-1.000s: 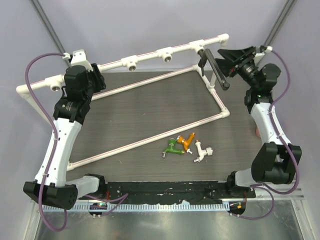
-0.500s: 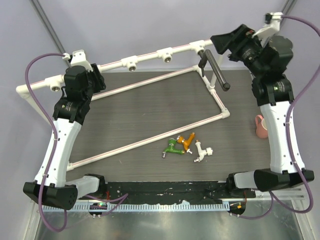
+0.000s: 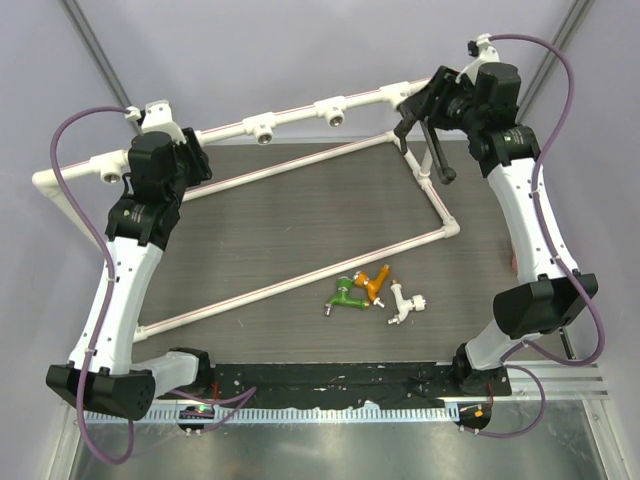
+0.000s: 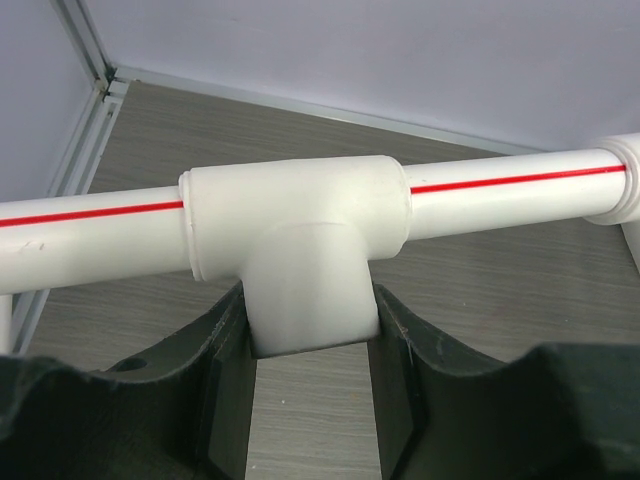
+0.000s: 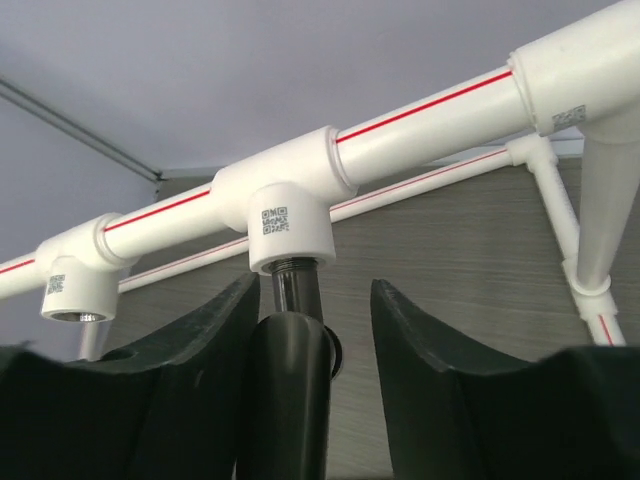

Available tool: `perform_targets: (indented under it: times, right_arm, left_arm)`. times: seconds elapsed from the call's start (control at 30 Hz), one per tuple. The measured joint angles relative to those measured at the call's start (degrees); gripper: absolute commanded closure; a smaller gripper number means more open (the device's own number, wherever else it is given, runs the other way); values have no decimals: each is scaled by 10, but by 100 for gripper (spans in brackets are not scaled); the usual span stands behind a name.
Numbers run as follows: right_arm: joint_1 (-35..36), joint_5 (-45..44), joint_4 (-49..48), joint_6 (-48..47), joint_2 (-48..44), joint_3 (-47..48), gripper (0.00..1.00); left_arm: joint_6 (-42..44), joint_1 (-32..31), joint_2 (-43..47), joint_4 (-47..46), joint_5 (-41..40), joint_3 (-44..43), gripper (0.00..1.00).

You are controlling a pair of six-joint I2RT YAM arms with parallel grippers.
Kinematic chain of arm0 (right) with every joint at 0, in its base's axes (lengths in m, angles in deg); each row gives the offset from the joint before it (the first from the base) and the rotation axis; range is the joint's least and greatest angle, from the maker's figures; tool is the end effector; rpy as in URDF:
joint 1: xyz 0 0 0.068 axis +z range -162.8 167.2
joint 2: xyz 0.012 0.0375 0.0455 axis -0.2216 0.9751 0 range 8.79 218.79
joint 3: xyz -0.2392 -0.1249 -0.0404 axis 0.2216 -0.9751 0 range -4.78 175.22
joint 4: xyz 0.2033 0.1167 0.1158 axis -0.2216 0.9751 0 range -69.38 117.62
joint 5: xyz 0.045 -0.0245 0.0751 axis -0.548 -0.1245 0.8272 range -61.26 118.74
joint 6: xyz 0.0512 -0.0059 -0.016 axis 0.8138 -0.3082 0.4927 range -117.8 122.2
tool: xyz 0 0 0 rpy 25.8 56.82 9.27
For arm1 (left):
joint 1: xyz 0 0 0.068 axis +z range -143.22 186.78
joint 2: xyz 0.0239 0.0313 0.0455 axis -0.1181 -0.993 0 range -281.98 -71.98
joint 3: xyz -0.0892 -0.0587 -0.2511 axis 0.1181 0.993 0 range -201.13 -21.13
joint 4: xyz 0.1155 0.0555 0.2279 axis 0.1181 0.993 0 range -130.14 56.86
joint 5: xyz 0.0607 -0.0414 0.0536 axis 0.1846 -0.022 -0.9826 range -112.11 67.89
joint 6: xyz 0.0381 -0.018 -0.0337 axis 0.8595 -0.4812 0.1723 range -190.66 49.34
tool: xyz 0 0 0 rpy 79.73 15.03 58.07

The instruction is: Install the water faucets

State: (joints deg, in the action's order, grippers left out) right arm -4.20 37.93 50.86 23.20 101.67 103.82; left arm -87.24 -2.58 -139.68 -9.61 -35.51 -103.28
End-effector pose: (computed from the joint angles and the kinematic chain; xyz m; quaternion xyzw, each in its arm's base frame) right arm 0.3536 0.0593 0.4739 0.0363 0.7889 0.2171 0.5737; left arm 0.2445 -0.0320 0.4470 -0.1199 0.7876 -0.0432 0.6029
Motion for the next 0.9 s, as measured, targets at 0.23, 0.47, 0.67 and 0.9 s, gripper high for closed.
perform_targets:
  times: [0.23, 0.47, 0.67, 0.9]
  right_arm:
    - [-95, 199, -218, 201, -47, -173, 92]
    - [-132, 287, -548, 509, -46, -356, 99]
    - [-134, 290, -760, 711, -10, -439, 89]
    - [-134, 285, -807, 737, -12, -468, 40]
  left_arm:
    - [1, 0, 3, 7, 9, 0, 100]
    - [2, 0, 5, 10, 8, 0, 100]
    - [2, 0, 6, 11, 7, 0, 100]
    - [2, 0, 7, 15, 7, 0, 100]
